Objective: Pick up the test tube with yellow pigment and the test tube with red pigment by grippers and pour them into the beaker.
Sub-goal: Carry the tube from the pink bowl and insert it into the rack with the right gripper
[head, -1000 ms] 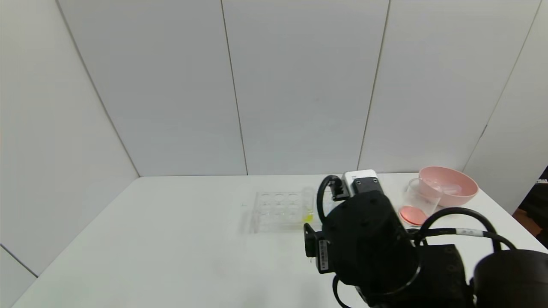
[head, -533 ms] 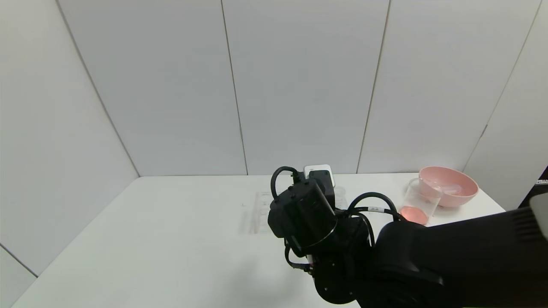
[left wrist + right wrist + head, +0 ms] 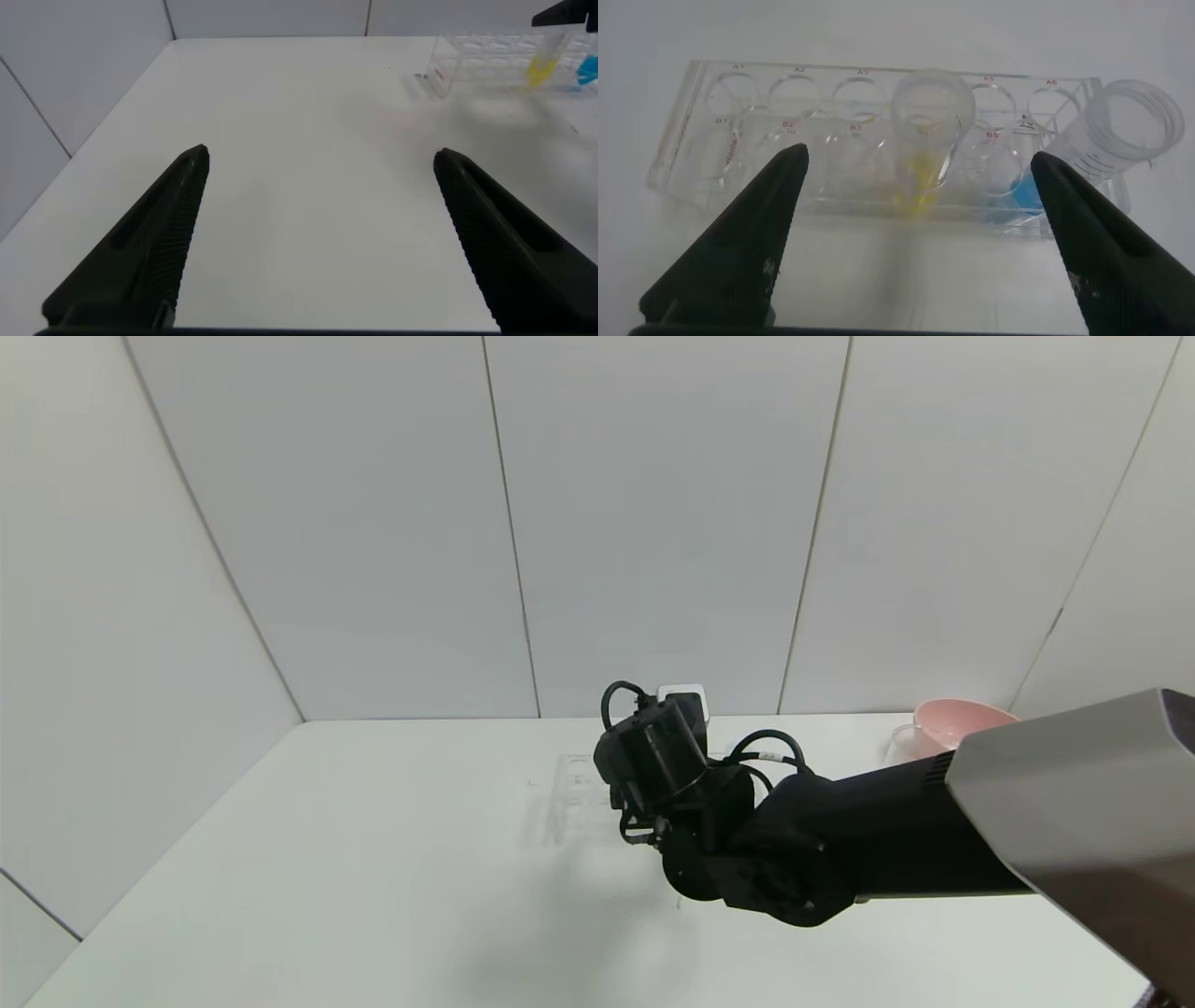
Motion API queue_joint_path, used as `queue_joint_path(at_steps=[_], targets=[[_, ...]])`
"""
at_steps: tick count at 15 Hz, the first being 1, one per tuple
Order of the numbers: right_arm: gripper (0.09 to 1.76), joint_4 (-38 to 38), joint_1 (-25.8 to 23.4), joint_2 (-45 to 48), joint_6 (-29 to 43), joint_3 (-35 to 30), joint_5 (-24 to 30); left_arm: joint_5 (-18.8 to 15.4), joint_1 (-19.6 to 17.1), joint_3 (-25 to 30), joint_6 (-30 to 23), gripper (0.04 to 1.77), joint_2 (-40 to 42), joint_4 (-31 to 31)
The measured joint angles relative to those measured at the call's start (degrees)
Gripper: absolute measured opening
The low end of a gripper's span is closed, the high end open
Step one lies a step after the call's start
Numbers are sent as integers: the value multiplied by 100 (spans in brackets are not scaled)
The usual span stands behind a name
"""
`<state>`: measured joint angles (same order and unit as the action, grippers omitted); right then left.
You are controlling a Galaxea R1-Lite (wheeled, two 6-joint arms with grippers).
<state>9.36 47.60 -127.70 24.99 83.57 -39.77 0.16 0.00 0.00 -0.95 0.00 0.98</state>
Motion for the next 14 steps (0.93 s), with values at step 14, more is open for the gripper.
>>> queue_joint_path(at_steps=[14], targets=[[171, 935, -528, -563, -770, 240, 525, -2, 0, 0, 0, 172, 0, 0]])
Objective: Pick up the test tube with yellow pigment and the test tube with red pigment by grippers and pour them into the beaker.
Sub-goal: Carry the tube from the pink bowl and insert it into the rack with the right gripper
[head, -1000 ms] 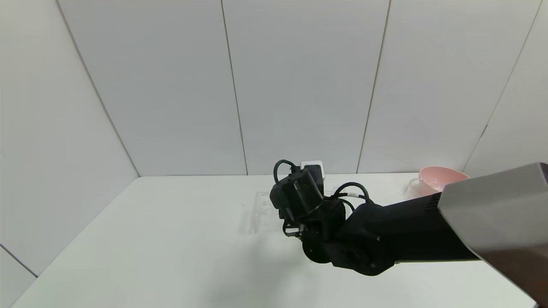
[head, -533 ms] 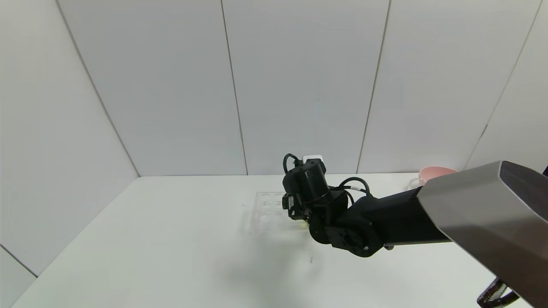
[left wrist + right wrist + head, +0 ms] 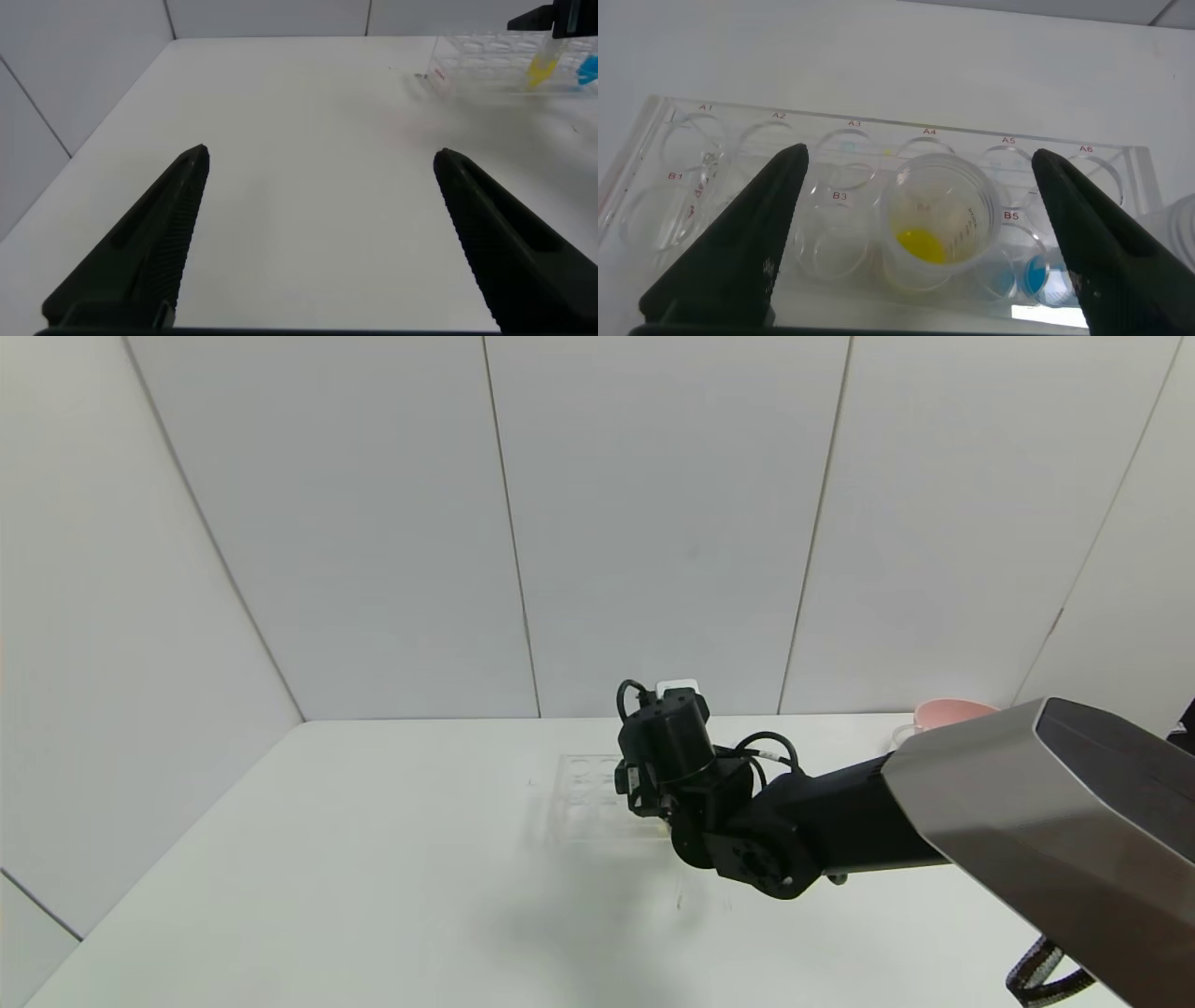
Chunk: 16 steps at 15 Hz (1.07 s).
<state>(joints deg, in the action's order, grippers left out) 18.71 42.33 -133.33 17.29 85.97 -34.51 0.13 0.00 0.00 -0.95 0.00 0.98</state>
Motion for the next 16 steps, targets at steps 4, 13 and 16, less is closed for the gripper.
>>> queue_joint_path(at_steps=[4, 13, 16], targets=[[171, -2, 21, 0, 1, -24, -2, 2, 0, 0, 0, 172, 0, 0], [79, -5, 84, 34, 22, -88, -2, 2, 0, 0, 0, 172, 0, 0], [55, -11, 108, 61, 26, -100, -5, 2, 0, 0, 0, 172, 0, 0]])
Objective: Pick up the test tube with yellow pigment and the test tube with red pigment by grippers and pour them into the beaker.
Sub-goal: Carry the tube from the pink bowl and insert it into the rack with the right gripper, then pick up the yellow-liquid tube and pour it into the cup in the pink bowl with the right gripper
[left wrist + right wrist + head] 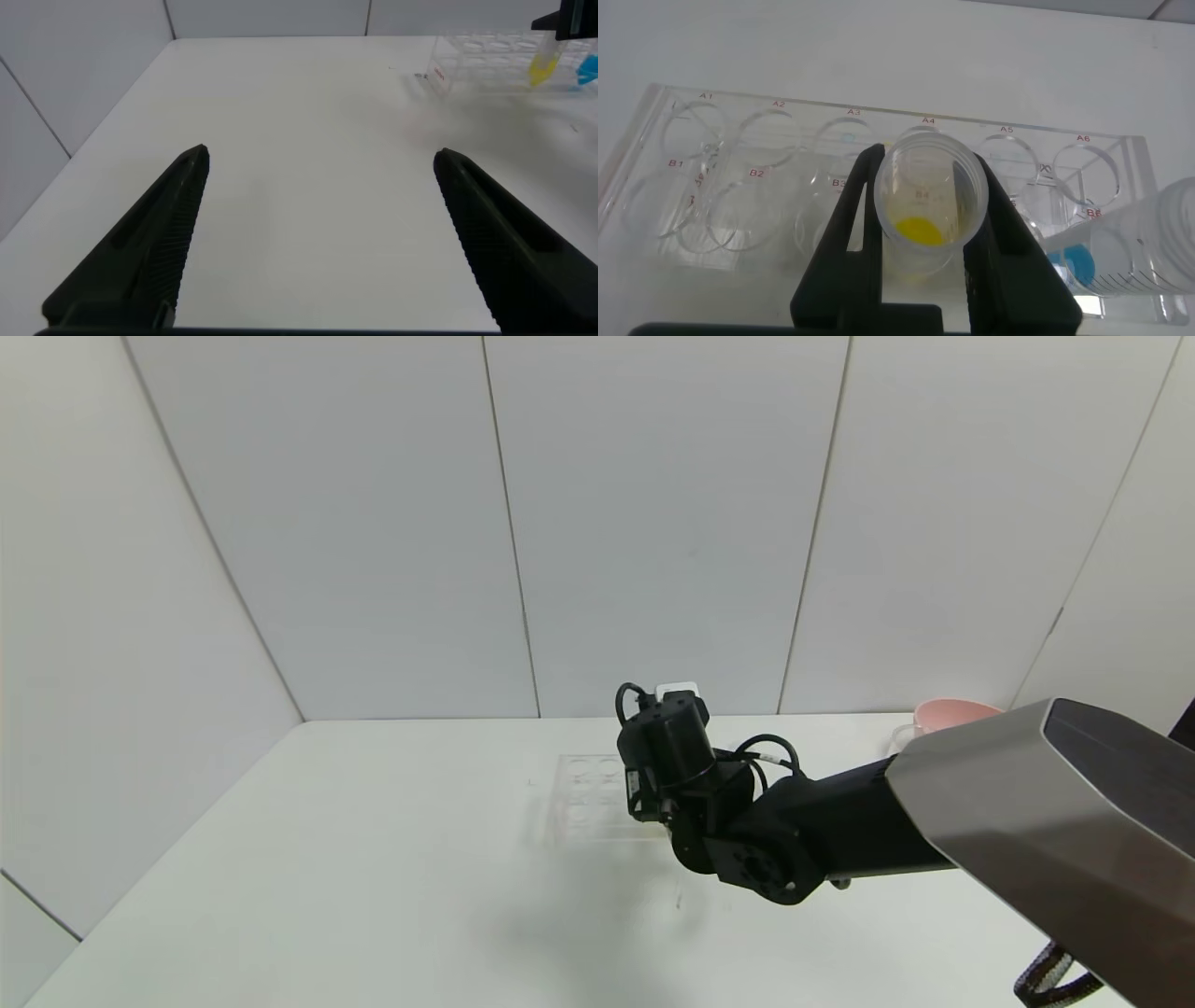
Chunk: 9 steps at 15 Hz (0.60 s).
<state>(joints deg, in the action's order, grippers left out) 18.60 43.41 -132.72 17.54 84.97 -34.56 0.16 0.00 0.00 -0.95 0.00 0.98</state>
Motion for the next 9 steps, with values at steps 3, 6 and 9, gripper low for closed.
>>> queue_joint_path(at_steps=[3, 6, 9], targets=[[55, 6, 7, 11, 2, -32, -4, 0, 0, 0, -2, 172, 0, 0], [55, 13, 7, 15, 2, -52, -9, 0, 0, 0, 0, 172, 0, 0], [55, 11, 7, 22, 5, -60, -9, 0, 0, 0, 0, 172, 0, 0]])
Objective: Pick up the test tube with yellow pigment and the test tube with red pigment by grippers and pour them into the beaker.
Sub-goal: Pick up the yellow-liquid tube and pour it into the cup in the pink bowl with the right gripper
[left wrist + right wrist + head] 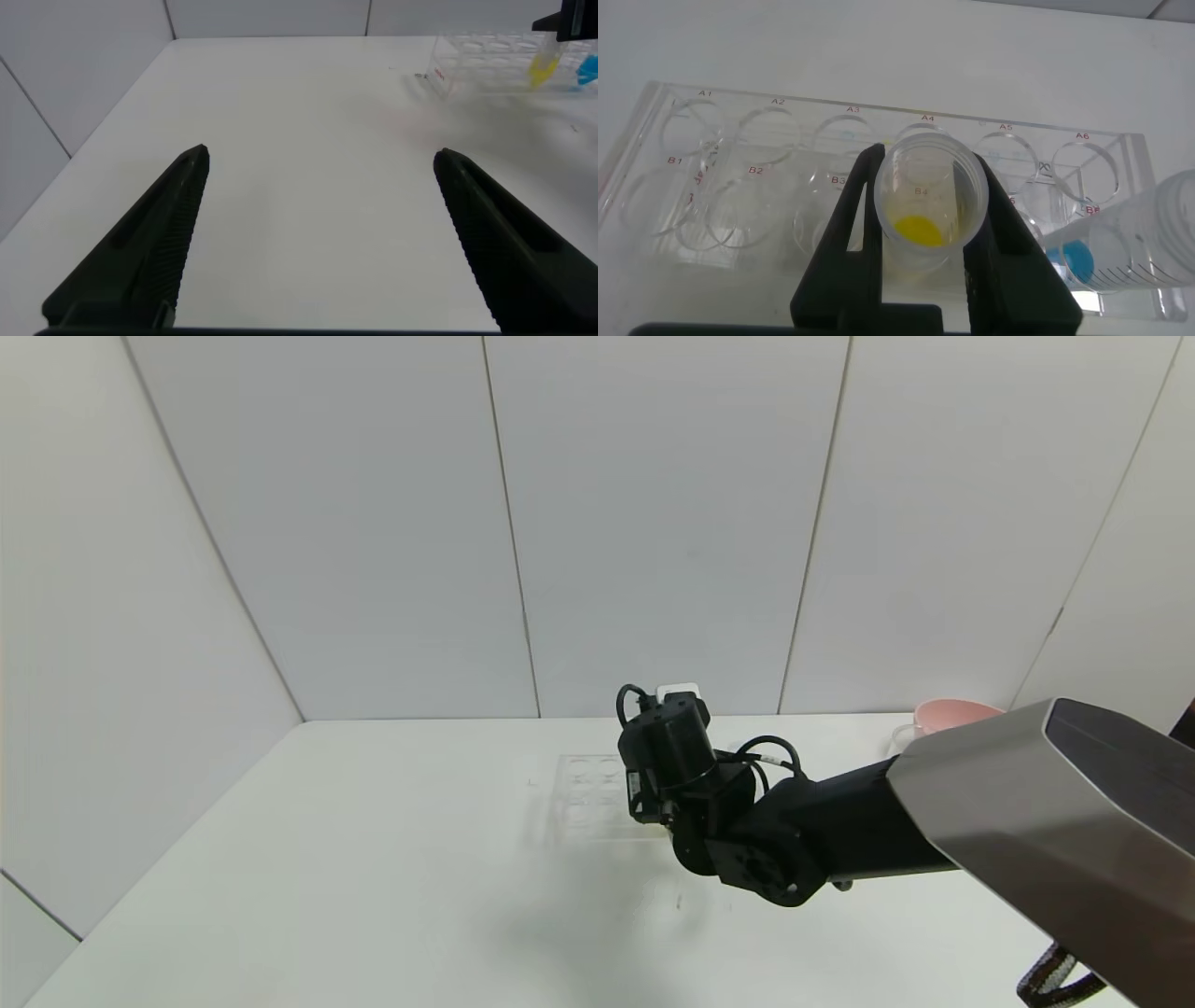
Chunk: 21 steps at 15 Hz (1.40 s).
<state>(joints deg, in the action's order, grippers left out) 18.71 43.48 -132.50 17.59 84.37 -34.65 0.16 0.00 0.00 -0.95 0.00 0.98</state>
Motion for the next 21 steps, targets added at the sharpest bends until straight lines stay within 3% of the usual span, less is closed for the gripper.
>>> queue_joint_path(at_steps=[17, 21], targets=[[55, -130, 11, 852, -589, 80, 35, 0, 0, 0, 0, 172, 0, 0], [55, -84, 20, 1207, -640, -395, 668, -2, 0, 0, 0, 172, 0, 0]])
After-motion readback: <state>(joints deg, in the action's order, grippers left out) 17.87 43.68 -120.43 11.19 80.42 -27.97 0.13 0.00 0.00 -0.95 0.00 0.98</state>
